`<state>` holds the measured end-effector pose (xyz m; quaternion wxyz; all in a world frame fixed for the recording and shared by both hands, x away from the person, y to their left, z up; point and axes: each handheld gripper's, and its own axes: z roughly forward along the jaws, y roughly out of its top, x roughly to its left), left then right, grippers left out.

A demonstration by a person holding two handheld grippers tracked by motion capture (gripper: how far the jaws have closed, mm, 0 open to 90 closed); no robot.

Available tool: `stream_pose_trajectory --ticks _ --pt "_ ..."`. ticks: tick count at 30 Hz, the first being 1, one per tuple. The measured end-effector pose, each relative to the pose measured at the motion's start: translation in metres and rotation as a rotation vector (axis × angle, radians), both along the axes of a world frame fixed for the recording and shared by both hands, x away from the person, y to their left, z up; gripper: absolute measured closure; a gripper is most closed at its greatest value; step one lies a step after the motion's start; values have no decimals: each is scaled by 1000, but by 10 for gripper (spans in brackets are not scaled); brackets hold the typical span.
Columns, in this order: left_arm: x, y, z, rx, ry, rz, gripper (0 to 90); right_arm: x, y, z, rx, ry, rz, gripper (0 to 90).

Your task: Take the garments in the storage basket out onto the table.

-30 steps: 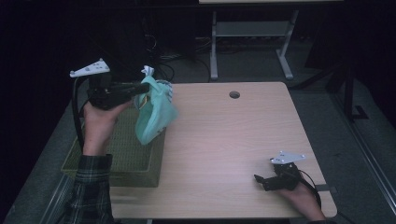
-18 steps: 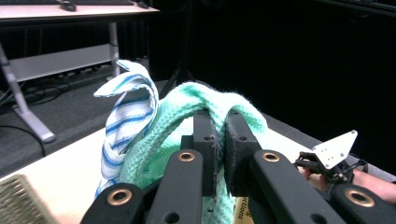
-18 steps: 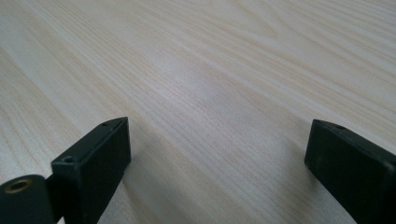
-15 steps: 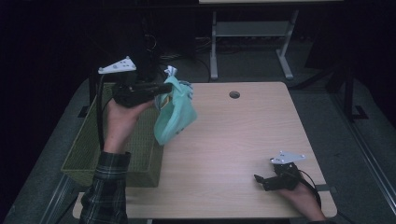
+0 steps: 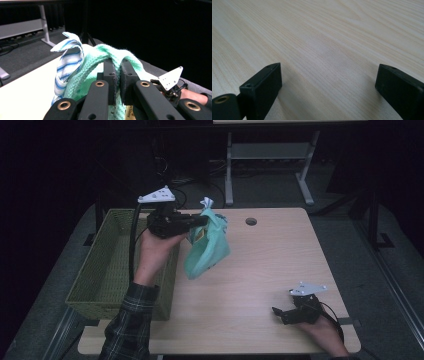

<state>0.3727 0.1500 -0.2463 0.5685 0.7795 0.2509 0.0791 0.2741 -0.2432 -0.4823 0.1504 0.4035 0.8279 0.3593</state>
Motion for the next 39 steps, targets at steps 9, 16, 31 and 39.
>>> stream_pose_trajectory --ticks 9,16,31,39 --pt "3 -28 -23 34 38 -45 846 0 0 0 0 1 0 65" --pt "4 -51 -43 70 67 -76 846 0 0 0 0 4 -2 65" --pt "5 -94 -96 191 123 -98 845 0 0 0 -1 3 -1 65" --pt "5 -114 -130 286 160 -116 844 0 0 0 -2 2 2 65"
